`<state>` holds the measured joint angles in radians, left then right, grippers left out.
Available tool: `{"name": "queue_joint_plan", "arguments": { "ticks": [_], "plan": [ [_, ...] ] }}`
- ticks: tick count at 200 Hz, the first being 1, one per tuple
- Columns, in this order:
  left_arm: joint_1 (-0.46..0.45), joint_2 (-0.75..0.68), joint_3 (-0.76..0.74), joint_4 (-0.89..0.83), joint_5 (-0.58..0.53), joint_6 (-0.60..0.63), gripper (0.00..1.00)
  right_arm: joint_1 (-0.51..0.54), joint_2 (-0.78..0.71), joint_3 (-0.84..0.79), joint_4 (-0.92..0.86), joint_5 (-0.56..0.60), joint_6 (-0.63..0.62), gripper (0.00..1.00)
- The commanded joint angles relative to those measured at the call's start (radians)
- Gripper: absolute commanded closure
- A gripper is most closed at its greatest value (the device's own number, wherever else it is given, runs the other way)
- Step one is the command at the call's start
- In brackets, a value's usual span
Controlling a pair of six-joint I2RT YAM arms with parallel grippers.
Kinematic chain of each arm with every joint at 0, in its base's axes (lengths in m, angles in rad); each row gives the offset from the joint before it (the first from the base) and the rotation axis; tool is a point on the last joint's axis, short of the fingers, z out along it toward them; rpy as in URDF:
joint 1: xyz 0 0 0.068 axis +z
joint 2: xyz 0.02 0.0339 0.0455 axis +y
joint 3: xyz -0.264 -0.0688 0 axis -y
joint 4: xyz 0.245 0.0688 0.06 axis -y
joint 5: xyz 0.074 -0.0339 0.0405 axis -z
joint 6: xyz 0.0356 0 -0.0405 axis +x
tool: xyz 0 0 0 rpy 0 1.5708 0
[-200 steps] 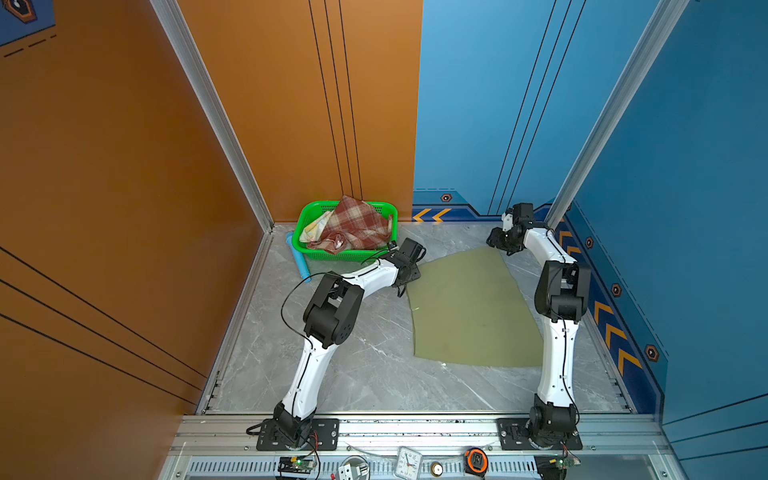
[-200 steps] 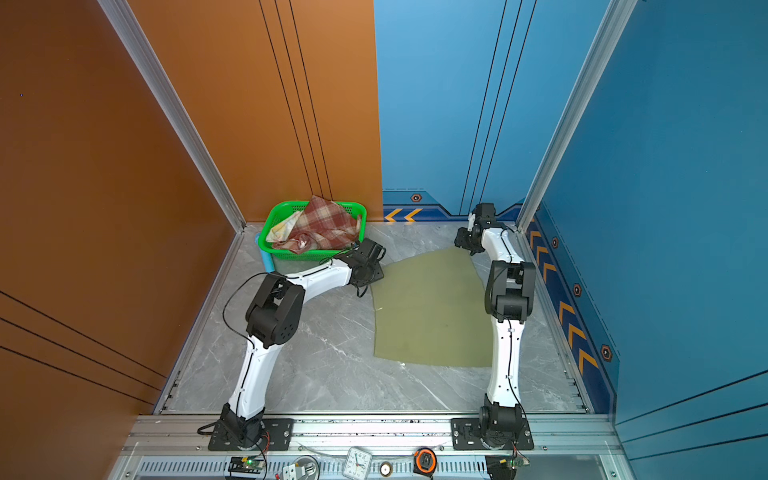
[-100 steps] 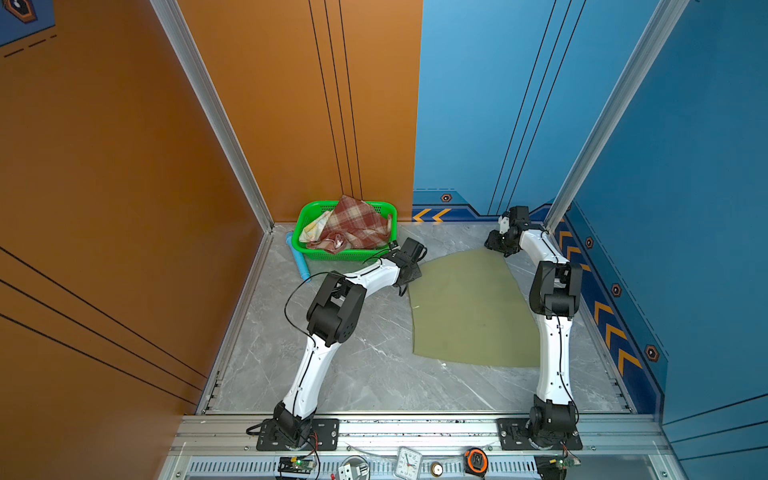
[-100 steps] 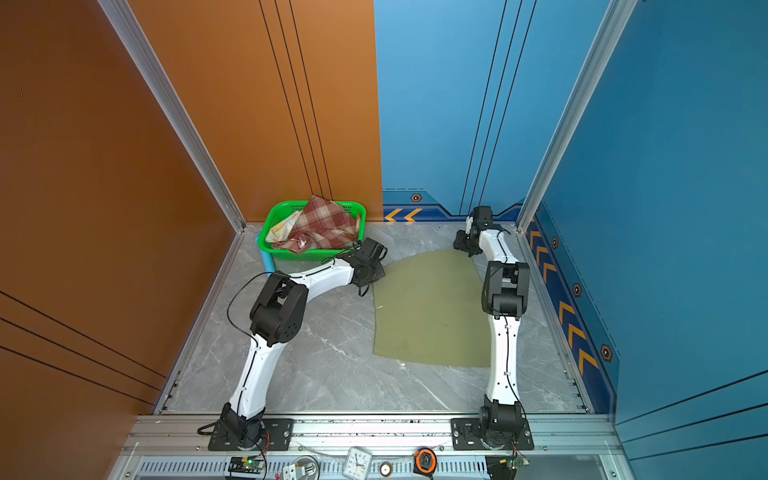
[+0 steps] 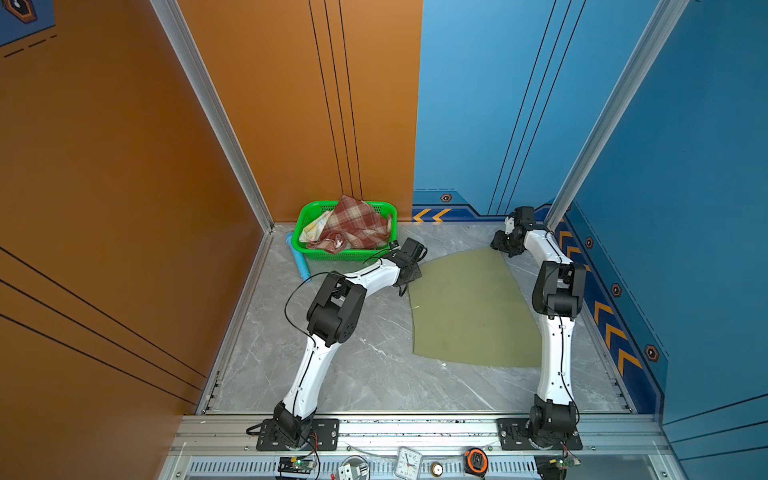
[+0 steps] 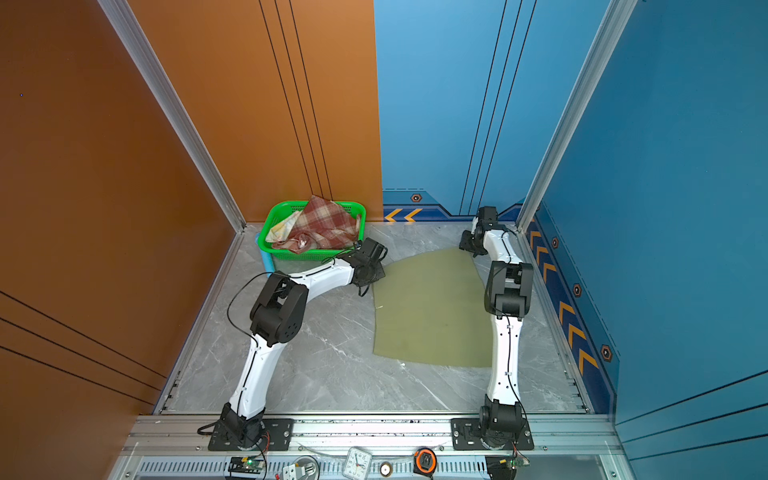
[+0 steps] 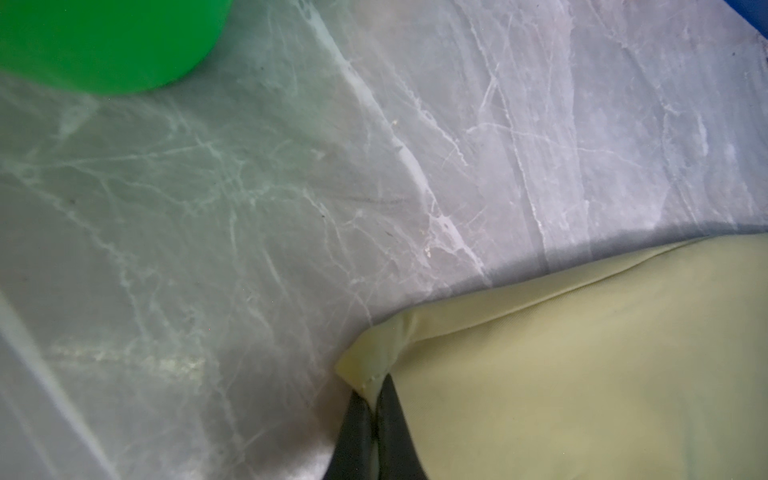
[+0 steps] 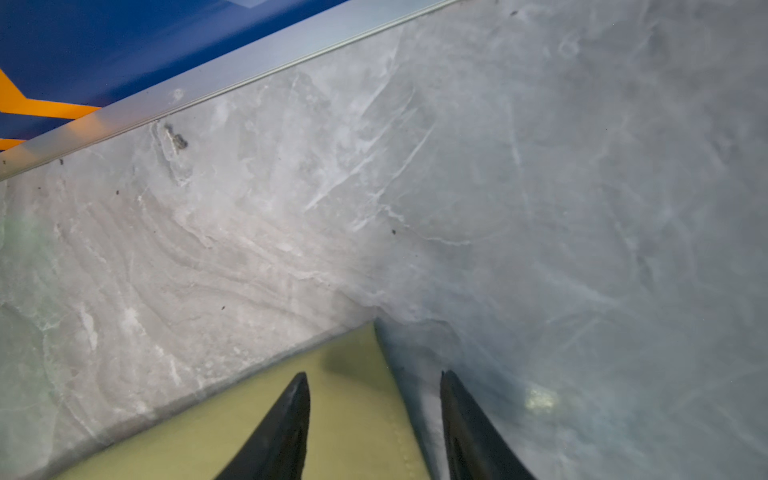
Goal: Fold and stack the skirts
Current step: 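Grasp the far corners with both grippers and fold them toward the robot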
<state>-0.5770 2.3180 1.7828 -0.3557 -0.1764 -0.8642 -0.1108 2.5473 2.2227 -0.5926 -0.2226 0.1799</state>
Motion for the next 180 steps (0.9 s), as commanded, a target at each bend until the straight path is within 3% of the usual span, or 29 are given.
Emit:
{"name": "queue_joint_plan", "arguments": {
  "ticks": [1,58,72,107,127,180],
  "plan": [
    [-0.007,0.004,0.020,-0.040,-0.022,0.018,1.00,-0.004,0.003,0.028,-0.004,0.030,0.005,0.49],
    [-0.012,-0.001,0.016,-0.040,-0.025,0.014,1.00,0.022,0.031,0.028,-0.003,-0.003,-0.002,0.55],
    [-0.011,-0.003,0.014,-0.041,-0.027,0.016,1.00,0.026,0.036,0.033,-0.004,-0.006,0.001,0.62],
    [-0.014,-0.009,0.014,-0.041,-0.029,0.023,1.00,0.028,0.051,0.075,-0.003,-0.009,0.006,0.93],
    [-0.014,-0.019,0.019,-0.041,-0.028,0.031,1.00,0.026,0.039,0.089,0.013,-0.011,0.005,1.00],
    [-0.027,-0.093,0.001,0.008,-0.021,0.087,1.00,0.019,-0.095,0.049,0.044,-0.026,0.007,1.00]
  ]
}}
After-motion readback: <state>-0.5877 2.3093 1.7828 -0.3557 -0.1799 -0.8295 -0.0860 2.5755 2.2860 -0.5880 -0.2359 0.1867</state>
